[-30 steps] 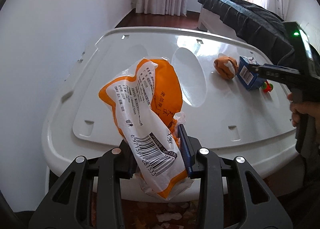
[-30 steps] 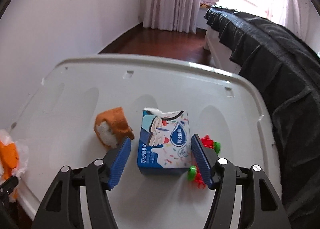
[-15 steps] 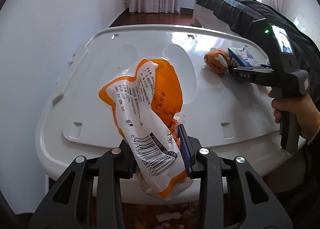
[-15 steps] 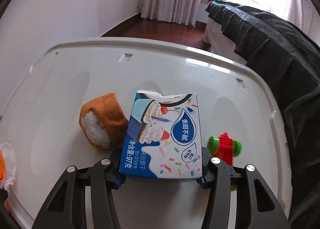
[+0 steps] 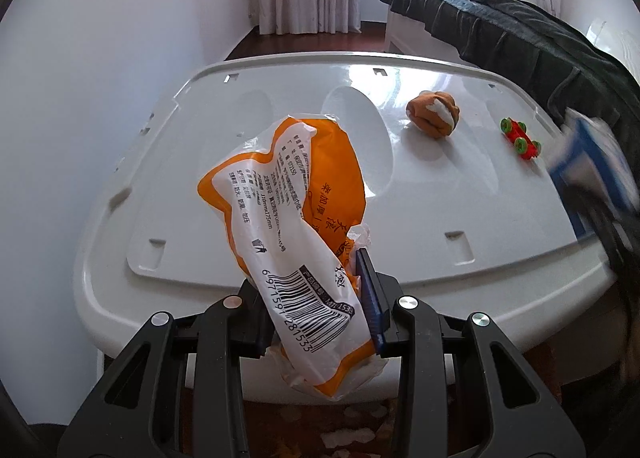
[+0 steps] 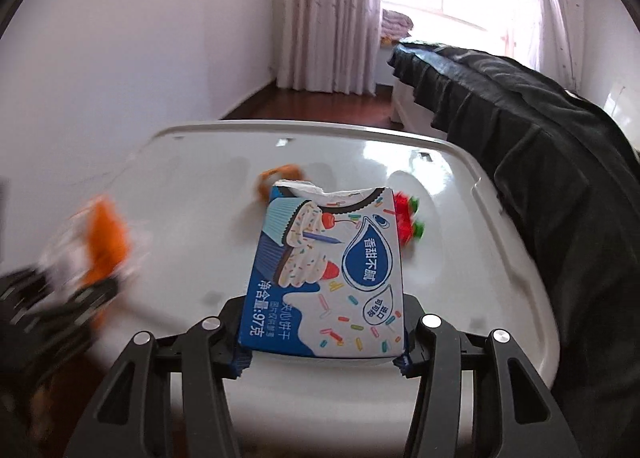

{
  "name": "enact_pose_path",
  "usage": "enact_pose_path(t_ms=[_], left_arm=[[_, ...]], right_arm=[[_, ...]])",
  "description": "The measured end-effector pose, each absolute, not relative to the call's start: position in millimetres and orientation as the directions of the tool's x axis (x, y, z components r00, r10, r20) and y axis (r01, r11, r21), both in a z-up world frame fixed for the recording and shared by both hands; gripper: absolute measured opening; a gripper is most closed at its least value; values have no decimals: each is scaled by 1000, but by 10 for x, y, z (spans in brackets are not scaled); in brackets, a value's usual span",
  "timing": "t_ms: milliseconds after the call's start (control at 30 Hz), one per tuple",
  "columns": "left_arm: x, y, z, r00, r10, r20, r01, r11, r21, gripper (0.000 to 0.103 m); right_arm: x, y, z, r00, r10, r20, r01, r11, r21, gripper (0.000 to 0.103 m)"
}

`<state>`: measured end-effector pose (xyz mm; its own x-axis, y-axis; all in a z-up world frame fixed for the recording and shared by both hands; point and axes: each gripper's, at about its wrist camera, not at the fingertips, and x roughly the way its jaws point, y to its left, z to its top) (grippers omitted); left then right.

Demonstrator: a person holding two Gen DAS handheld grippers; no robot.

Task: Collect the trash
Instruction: 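Move both grippers over the bin and release the wrapper and box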

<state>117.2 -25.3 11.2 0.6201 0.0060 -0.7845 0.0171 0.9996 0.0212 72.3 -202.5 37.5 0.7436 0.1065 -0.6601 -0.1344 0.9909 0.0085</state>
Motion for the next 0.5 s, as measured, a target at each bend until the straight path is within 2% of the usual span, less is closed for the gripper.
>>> enact_pose_path(t_ms=[100,300,500], left_arm=[[1066,-244,62,607,0,-795,29,999,21,34],[650,-277,27,581,-14,-814,64,998,29,34],[31,-271,-110,455,-89,-886,72,995,-63,35]], right_arm=[[276,-1916,263,735,146,-663,-174,984,24,52],[-227,-1794,-35,644,236,-727,-200,970,138,52],[-405,-1727,-64,605,295,-739,-212,955,208,52]])
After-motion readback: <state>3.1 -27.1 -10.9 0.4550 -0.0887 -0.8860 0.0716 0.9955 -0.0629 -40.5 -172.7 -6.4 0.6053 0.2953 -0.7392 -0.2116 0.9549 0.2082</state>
